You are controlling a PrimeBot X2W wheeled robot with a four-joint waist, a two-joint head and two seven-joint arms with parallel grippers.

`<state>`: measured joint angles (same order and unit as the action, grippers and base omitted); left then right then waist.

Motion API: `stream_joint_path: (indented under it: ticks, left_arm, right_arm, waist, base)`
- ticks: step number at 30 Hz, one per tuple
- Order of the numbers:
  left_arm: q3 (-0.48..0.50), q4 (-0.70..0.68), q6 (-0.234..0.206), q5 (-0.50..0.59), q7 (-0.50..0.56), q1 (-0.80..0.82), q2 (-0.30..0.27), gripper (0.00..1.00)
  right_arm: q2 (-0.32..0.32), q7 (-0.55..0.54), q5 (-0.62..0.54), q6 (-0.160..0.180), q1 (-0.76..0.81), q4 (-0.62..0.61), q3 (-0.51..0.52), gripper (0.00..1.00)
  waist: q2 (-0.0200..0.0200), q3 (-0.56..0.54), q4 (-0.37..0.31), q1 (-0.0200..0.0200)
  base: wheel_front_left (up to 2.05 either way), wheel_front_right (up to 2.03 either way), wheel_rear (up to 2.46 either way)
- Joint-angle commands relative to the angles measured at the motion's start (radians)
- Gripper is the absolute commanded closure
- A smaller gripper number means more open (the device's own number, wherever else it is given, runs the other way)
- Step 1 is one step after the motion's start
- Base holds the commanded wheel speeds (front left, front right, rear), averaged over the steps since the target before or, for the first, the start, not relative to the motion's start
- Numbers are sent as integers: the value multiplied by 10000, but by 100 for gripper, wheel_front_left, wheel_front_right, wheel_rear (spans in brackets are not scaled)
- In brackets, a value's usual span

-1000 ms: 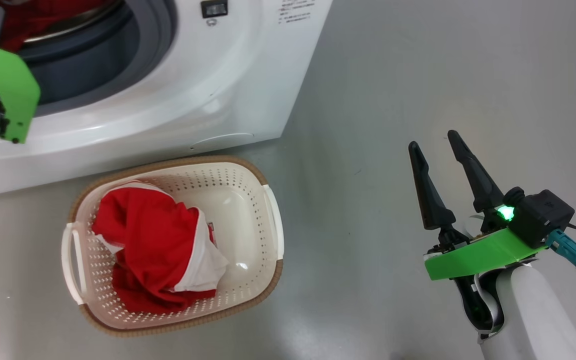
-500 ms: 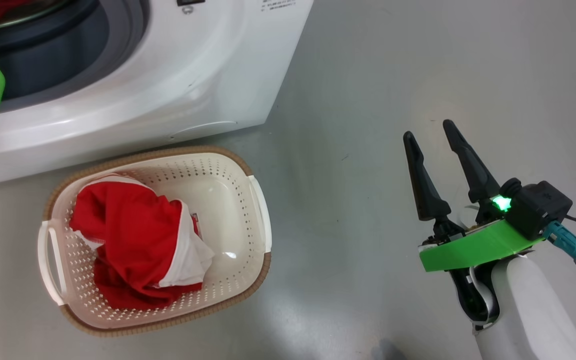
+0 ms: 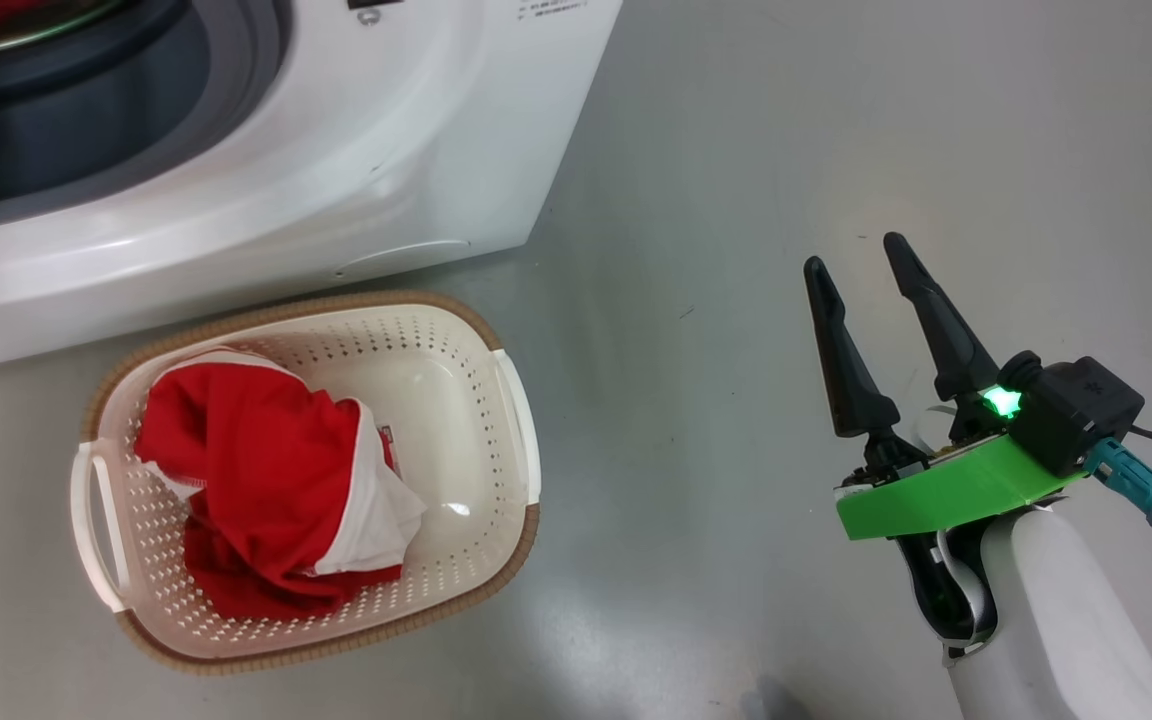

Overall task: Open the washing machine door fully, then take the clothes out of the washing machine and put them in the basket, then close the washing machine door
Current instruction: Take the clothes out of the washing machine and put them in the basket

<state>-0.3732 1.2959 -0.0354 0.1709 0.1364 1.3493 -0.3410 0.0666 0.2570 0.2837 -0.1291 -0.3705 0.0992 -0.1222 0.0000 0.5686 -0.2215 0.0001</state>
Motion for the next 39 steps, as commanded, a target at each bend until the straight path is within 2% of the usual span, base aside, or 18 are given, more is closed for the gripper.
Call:
stream_joint_path:
  ticks: [1,8,19,24,27,34,39]
  left_arm:
    - [76,-145,-151,-91,-57,199,-513,100]
    - [210,-142,-72,-492,-708,100,-390,100]
    - [1057,-398,252,-1860,-3260,-679,255,100]
    - [1314,-917,433,-2339,-3891,-1252,534,100]
    - [1477,-1826,539,-2614,-3969,-1706,680,100]
    - [2217,-5429,702,-3412,-3979,-3684,995,100]
    - [2645,-7813,665,-3611,-3980,-5249,1132,100]
  right_arm:
    - [-51,48,-49,-16,-30,-235,-261,0]
    - [-4,48,-74,-16,-9,-216,-194,0]
    - [220,48,-118,-16,207,-207,-122,0]
    - [359,48,-131,-16,366,-203,-78,0]
    - [438,48,-137,-16,419,-194,-54,0]
    - [628,48,-143,-16,602,-176,14,0]
    - [725,48,-140,-16,766,-228,12,0]
  waist:
    - [0,-17,-1,-1]
    - [0,-202,123,-1]
    - [0,-926,631,-1]
    - [0,-1215,934,-1]
    - [0,-1357,1110,-1]
    - [0,-1687,1519,-1]
    - [0,-1844,1680,-1]
  base:
    - [0,0,0]
    - [0,0,0]
    - [0,0,0]
    - [0,0,0]
    - [0,0,0]
    - [0,0,0]
    - [0,0,0]
